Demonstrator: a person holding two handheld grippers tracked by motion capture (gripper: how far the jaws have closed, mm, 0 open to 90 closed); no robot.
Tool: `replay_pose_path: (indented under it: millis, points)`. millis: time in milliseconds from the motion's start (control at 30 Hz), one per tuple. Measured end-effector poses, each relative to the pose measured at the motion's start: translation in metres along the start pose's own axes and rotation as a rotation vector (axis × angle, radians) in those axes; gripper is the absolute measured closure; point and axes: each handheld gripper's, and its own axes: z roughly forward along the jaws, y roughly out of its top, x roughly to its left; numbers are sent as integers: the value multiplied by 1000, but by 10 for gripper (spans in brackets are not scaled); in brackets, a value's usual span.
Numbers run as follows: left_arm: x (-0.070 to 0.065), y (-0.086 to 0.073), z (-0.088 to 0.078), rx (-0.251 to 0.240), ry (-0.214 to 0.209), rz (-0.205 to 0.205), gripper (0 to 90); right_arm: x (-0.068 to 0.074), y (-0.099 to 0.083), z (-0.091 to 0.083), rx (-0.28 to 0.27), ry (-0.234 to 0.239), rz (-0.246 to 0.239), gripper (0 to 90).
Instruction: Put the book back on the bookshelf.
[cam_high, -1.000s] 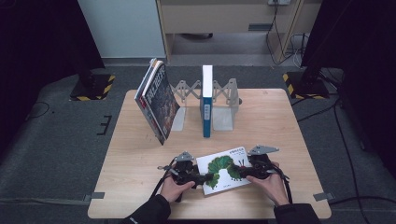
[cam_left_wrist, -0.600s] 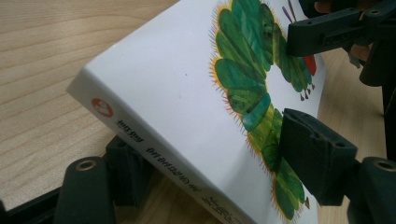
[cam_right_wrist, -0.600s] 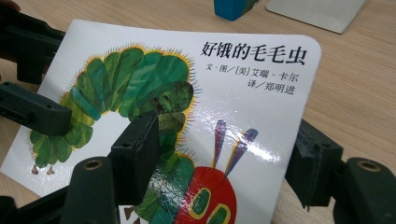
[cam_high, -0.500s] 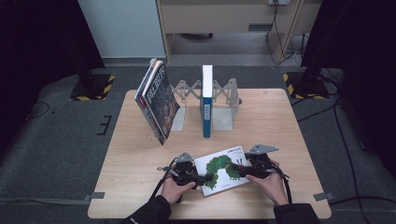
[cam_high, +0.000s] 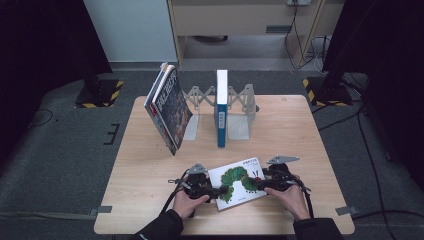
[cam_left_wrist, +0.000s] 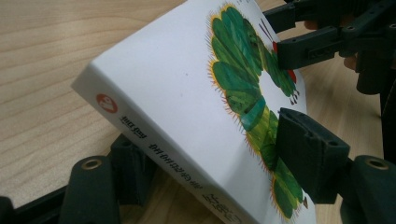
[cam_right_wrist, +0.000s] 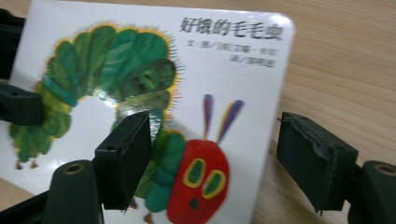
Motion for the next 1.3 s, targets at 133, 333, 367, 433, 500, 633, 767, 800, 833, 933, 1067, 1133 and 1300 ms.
replay_pose_path:
  millis: [133,333,367,433,500,633,767,800,833,933,1067,1133,1300]
  points:
    - [-2,4,-4,-14,11,13,367,0,1,-1,-9,16,-7,255]
    - [-7,15,-17,-82,24,24,507,2,7,-7,-108,-15,-67,319]
    - [-8,16,-18,-92,24,35,529,2,7,-9,-126,-17,-69,320]
    - [-11,19,-21,-105,22,56,571,2,9,-11,-163,-19,-79,325]
    - [-13,19,-20,-112,19,68,589,1,9,-13,-185,-17,-75,327]
    - [-13,15,-18,-120,6,72,594,1,7,-12,-192,-14,-64,327]
    - [-19,7,-7,-55,-5,98,565,2,5,-10,-169,-12,-82,319]
    - [-20,6,-5,-50,-8,97,564,2,5,-10,-164,-11,-89,316]
    - [-21,6,-5,-48,-13,96,569,2,4,-9,-165,-10,-91,312]
    - [-22,8,-6,-34,-20,96,604,2,5,-10,-165,-3,-91,315]
    - [-26,17,-12,-42,35,158,659,2,7,-14,-204,5,-91,334]
    - [-26,19,-14,-50,51,190,660,3,9,-14,-224,7,-106,324]
    - [-27,13,-11,-75,57,202,650,3,6,-11,-192,8,-107,285]
